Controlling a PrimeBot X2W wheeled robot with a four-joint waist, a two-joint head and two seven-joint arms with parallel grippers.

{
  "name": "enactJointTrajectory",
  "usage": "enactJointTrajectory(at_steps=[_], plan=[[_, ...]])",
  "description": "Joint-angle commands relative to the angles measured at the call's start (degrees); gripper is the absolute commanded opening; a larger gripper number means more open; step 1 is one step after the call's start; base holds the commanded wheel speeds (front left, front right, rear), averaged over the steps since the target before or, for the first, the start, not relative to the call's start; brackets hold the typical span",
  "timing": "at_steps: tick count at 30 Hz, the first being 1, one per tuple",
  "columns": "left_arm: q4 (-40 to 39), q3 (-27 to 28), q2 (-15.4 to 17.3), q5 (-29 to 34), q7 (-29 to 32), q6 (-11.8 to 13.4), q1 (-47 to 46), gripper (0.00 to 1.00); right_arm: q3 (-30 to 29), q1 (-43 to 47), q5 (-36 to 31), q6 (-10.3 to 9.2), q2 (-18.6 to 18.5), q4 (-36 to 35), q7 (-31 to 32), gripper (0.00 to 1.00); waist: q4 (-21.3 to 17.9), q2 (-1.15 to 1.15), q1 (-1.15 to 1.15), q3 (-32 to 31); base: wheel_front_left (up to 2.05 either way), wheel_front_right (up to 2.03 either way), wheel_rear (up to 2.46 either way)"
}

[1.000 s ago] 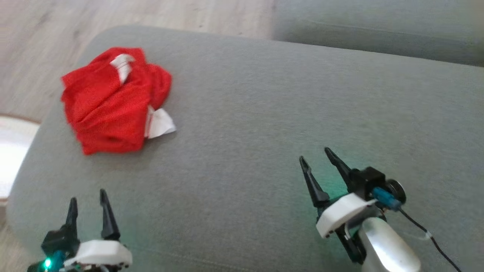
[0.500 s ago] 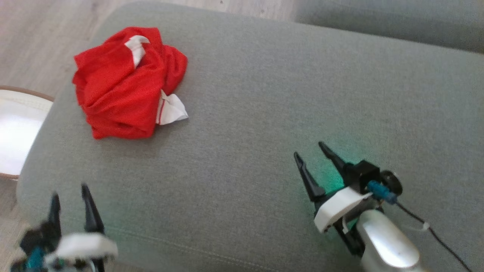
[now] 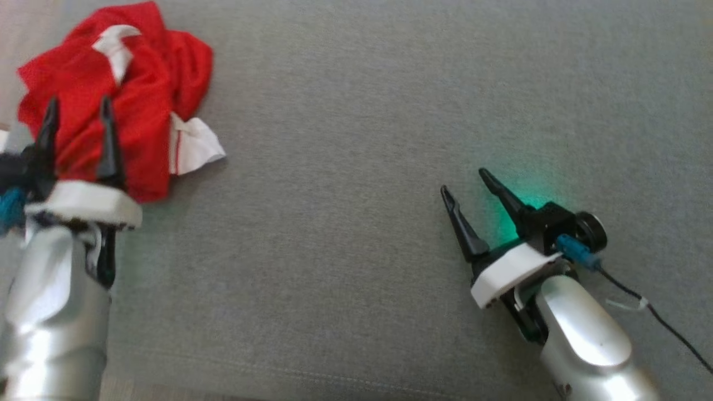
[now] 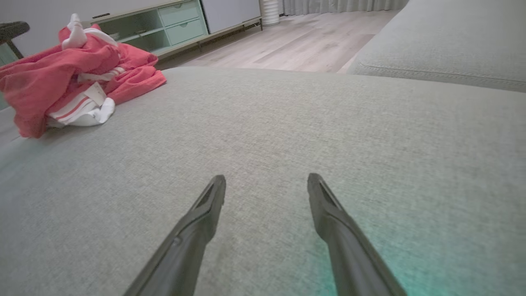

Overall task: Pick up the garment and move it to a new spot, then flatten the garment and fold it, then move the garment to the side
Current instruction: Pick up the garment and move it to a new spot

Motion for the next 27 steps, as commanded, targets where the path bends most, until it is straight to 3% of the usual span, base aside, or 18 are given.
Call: enactJointTrajectory(at_steps=[1, 7, 11, 16, 17, 18, 24, 27], plan=[[-0.31, -0.49, 3.82, -1.65, 0.42, 0.14, -3.03, 1.00, 1.11, -1.85, 0.38, -0.04, 0.14, -2.05, -0.69, 1.00, -1.81, 0.00, -0.01, 1.86, 0.00, 0.00, 0.00], [6.47, -9.12, 8.82, -8.27, 2.96, 0.12, -8.66, 1.00, 0.75, -3.09, 0.60, -0.04, -0.50, -2.48, -0.69, 1.00, -4.67, 0.00, -0.01, 4.61, 0.00, 0.00, 0.00], [12.26, -9.42, 10.00, -9.08, 3.47, 0.25, -11.13, 1.00, 0.51, -3.58, 0.63, -0.04, -0.87, -2.59, -0.69, 1.00, -6.21, 0.00, -0.01, 5.87, 0.00, 0.00, 0.00], [17.77, -9.24, 9.87, -9.02, 3.13, 2.48, -13.52, 1.00, 0.31, -3.73, 0.77, -0.04, -1.14, -2.55, -0.69, 1.00, -7.24, 0.00, -0.01, 6.79, 0.00, 0.00, 0.00], [18.43, -9.33, 9.79, -8.91, 2.79, 2.80, -13.89, 0.45, 0.17, -3.68, 0.80, -0.04, -1.15, -2.49, -0.69, 1.00, -7.28, 0.00, -0.01, 6.82, 0.00, 0.00, 0.00], [18.80, -9.36, 9.64, -8.76, 2.22, 3.40, -14.29, 0.00, 0.03, -3.60, 0.82, -0.04, -1.14, -2.44, -0.69, 1.00, -7.27, 0.00, -0.01, 6.78, 0.00, 0.00, 0.00], [16.42, -10.19, 11.21, -5.81, -0.72, 6.64, -17.06, 0.00, -0.68, -2.45, 1.26, -0.04, -0.44, -1.88, -0.69, 1.00, -6.71, 0.00, -0.01, 4.17, 0.00, 0.00, 0.00], [11.68, -10.80, 11.91, -4.03, -0.93, 6.85, -18.78, 0.00, -1.00, -1.56, 1.64, -0.04, 0.16, -1.57, -0.69, 1.00, -6.35, 0.00, -0.01, 1.94, 0.00, 0.00, 0.00]])
